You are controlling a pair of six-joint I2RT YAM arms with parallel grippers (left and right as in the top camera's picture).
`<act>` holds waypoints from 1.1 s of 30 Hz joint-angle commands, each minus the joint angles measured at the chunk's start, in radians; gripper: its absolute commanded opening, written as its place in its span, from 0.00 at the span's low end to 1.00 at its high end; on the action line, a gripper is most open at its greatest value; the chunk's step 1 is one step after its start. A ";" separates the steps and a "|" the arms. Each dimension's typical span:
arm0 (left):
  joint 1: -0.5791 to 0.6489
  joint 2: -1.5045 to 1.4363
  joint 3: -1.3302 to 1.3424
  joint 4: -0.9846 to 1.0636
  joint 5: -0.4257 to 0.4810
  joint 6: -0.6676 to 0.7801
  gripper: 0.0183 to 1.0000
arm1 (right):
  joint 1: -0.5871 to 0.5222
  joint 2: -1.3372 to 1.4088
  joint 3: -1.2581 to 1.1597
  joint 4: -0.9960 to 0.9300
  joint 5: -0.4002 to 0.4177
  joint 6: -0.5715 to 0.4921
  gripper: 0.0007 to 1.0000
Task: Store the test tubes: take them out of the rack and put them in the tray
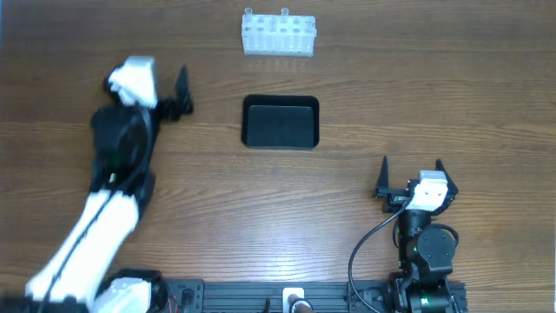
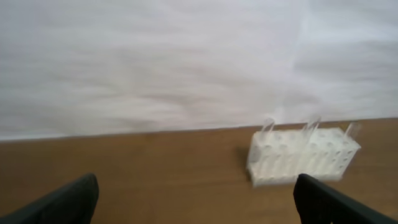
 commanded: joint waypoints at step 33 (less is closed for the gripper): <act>-0.214 0.997 0.978 -0.217 -0.160 -0.020 1.00 | -0.005 -0.009 -0.006 -0.002 0.009 -0.002 0.99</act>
